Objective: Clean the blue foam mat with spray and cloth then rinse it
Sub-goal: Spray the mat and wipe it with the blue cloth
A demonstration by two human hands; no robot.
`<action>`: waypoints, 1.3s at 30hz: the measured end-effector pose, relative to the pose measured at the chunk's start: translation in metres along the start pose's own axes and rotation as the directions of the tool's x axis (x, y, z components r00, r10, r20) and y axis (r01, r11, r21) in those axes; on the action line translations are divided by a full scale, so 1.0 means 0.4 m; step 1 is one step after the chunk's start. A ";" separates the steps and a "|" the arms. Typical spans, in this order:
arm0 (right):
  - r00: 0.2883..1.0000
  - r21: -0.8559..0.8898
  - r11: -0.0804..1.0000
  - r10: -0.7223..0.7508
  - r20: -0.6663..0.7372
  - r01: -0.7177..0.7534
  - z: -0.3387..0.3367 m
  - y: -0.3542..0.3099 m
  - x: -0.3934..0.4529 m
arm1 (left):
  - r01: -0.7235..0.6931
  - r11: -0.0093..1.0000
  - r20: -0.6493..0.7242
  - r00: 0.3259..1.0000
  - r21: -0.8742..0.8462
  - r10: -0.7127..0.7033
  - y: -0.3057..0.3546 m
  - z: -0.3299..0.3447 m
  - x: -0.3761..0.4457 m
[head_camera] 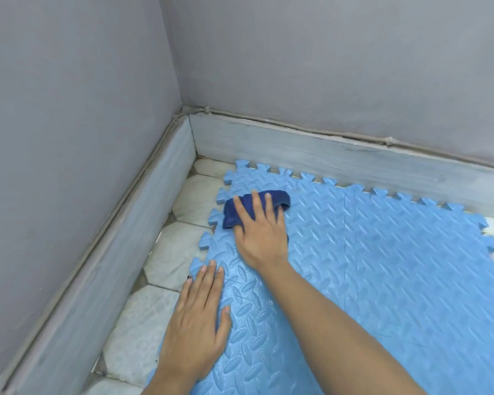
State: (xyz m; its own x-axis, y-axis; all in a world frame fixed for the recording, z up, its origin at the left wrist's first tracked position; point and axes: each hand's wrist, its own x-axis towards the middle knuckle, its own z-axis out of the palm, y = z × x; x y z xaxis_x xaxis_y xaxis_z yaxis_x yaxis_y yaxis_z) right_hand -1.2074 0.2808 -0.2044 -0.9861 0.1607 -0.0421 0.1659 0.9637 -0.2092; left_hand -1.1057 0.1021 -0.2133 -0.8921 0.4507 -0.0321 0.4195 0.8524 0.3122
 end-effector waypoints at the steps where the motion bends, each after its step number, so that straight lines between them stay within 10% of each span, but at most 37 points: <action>1: 0.998 -0.010 0.998 -0.057 0.031 0.058 0.004 -0.018 0.018 | -0.005 1.000 0.001 1.000 -0.007 0.005 -0.001 0.000 0.003; 9: 0.967 -0.002 0.967 0.254 -0.021 -0.254 -0.078 0.314 0.099 | 0.003 1.000 0.014 1.000 -0.021 -0.002 -0.003 0.002 0.007; 15: 0.779 0.122 0.789 0.614 -0.124 -0.602 -0.088 0.409 0.006 | -0.014 0.999 -0.005 1.000 -0.034 0.013 -0.001 0.000 0.016; 17: 0.817 0.131 0.823 0.566 -0.106 -0.553 -0.077 0.287 0.043 | -0.015 0.999 -0.006 1.000 -0.046 0.014 -0.001 0.002 0.015; 20: 0.991 0.053 0.991 0.123 -0.054 -0.120 -0.025 0.062 0.074 | -0.016 0.998 -0.028 1.000 -0.061 0.014 -0.005 0.002 0.020; 23: 0.991 0.053 0.992 -0.118 0.061 0.114 -0.011 -0.041 0.124 | -0.013 0.998 -0.021 1.000 -0.058 0.012 -0.005 0.001 0.024; 34: 0.991 -0.029 0.991 0.129 0.048 -0.127 -0.095 0.268 0.126 | -0.027 0.997 -0.011 1.000 -0.066 0.026 -0.008 0.003 0.021; 39: 0.992 0.008 0.993 0.117 0.044 -0.118 -0.059 0.070 0.125 | -0.031 0.997 -0.031 0.999 -0.065 0.029 -0.011 0.003 0.022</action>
State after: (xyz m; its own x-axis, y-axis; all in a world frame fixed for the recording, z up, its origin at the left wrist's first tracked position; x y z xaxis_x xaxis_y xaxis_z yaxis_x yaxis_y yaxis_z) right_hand -1.2523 0.3208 -0.1892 -0.9586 0.2630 -0.1093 0.2809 0.9363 -0.2108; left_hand -1.1154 0.1026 -0.2160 -0.8844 0.4667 0.0064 0.4349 0.8189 0.3745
